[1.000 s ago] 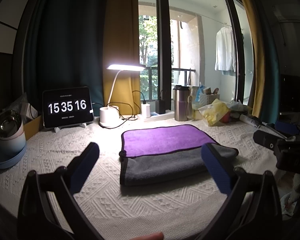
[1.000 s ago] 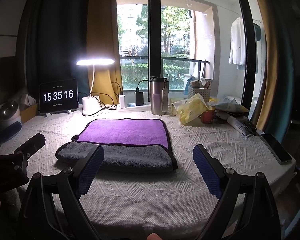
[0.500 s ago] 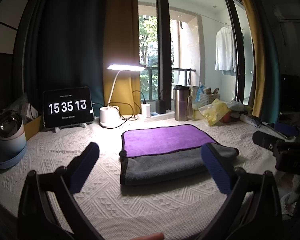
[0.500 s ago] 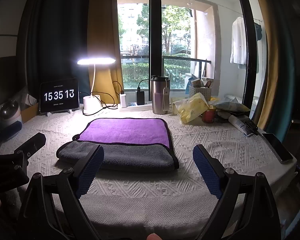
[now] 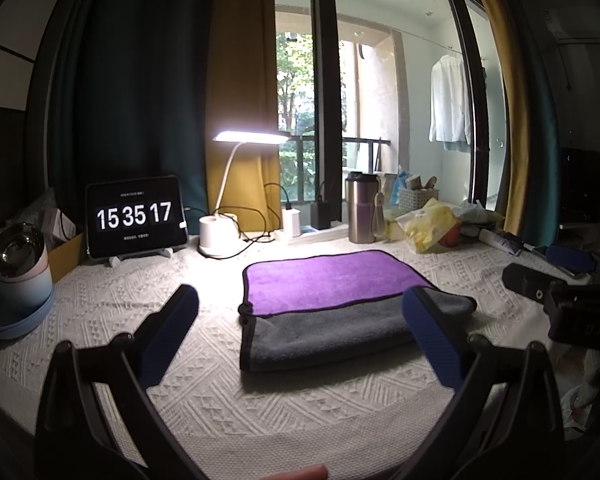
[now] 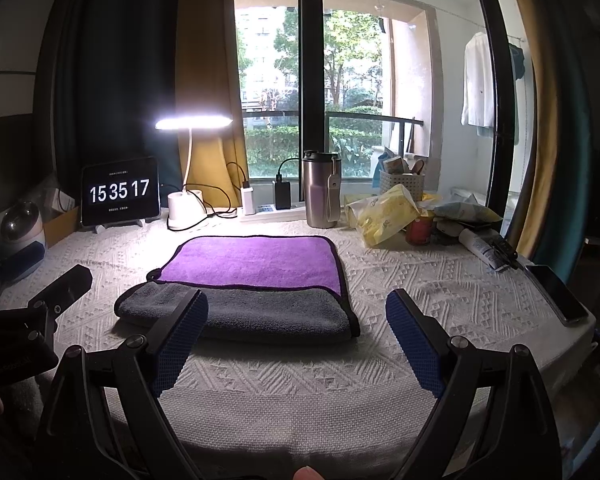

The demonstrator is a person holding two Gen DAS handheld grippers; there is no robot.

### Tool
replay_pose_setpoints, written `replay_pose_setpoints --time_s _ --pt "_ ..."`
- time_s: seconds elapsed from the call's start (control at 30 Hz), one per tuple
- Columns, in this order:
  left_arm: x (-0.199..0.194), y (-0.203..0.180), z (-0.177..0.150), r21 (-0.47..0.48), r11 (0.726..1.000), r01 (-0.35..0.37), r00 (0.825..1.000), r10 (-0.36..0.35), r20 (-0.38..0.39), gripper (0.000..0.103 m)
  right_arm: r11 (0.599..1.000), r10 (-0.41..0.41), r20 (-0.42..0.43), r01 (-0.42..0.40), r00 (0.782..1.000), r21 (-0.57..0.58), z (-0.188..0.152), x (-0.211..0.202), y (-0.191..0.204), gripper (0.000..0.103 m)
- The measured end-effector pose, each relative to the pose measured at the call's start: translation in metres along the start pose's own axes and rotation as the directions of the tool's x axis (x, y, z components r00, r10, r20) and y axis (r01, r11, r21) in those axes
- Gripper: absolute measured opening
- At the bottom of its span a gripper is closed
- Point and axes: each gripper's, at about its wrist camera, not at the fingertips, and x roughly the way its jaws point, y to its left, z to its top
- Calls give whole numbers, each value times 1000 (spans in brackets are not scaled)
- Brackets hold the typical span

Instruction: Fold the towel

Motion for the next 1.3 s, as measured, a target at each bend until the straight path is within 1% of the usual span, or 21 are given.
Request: replay_pose_setpoints --time_s 0.4,0.53,0.63,0.77,0.83,0.97,1.07,1.1,1.17,1.3 --pt "1 0 0 -1 1000 -1 1000 1 -2 102 1000 4 -4 -4 1000 2 -2 2 6 93" --pt "8 3 6 3 1000 -3 1000 3 -13 102 1000 10 -7 -10 1000 1 -2 5 5 93" --pt "19 6 8 7 1000 3 999 -2 -43 102 1000 15 -12 -15 1000 4 -1 10 1 93" --pt "43 1 5 63 998 1 994 6 -110 102 1000 15 -24 -15 1000 7 2 23 -6 93" --pt "58 2 3 74 997 8 988 3 -156 102 1000 14 -34 -13 999 14 3 32 -13 93" --pt "81 5 0 65 998 23 978 -9 -210 102 1000 21 -59 -20 998 22 4 51 -23 93" --pt "101 12 -2 34 998 47 962 -36 -272 102 998 52 -94 -47 994 46 4 70 -33 93" --pt "110 16 -3 22 998 53 954 -44 -298 102 997 64 -106 -59 992 54 4 76 -35 93" --pt "121 20 -4 5 999 54 944 -49 -325 102 994 91 -140 -82 986 65 5 90 -39 93" --pt "146 33 -8 -60 996 65 912 -84 -401 102 994 103 -200 -91 974 68 8 116 -41 93"
